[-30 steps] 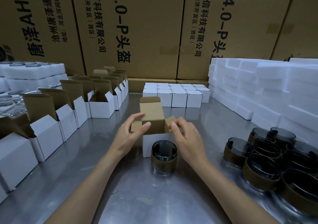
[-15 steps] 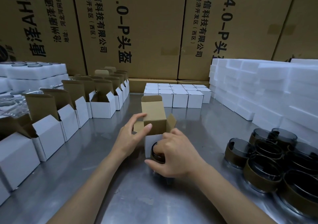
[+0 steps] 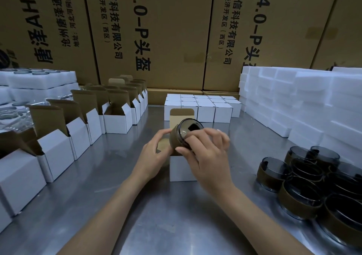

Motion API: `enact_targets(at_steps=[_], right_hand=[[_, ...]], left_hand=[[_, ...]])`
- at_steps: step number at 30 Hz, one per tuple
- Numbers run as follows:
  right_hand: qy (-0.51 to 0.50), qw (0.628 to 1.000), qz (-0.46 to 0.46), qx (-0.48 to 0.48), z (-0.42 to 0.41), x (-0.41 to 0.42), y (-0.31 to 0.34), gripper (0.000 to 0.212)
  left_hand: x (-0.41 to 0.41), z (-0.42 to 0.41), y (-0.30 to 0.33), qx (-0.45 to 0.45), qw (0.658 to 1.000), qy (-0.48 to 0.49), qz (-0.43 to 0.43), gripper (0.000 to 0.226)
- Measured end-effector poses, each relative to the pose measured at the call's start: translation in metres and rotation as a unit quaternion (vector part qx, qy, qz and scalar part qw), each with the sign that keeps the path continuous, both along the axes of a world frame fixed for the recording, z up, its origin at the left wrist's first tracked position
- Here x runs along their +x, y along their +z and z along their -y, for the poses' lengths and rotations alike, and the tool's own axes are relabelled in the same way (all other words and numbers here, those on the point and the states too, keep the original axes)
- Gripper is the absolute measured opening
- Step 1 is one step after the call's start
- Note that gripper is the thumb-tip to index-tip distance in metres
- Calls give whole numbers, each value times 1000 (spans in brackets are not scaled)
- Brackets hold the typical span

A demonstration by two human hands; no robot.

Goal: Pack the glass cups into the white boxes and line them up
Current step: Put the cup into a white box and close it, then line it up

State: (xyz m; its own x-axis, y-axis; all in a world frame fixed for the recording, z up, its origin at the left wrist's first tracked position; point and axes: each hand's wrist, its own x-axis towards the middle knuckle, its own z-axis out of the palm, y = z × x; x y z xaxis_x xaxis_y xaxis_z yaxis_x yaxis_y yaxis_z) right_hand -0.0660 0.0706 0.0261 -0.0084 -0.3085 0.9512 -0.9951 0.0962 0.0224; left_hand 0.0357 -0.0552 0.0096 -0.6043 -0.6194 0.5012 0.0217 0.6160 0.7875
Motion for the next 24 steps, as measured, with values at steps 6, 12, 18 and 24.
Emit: enact_targets(at_steps=[6, 12, 18, 24], right_hand=[[-93, 991, 22, 94, 4, -5, -9, 35], [-84, 985, -11, 150, 4, -9, -6, 39], [-57, 986, 6, 159, 3, -11, -6, 42], [92, 958, 269, 36, 1, -19, -3, 33]], left_hand=[[-2, 0, -2, 19, 1000, 11, 11, 48], [0, -4, 1, 25, 999, 18, 9, 48], [-1, -3, -1, 15, 1000, 13, 3, 47], [-2, -2, -3, 37, 999, -14, -33, 39]])
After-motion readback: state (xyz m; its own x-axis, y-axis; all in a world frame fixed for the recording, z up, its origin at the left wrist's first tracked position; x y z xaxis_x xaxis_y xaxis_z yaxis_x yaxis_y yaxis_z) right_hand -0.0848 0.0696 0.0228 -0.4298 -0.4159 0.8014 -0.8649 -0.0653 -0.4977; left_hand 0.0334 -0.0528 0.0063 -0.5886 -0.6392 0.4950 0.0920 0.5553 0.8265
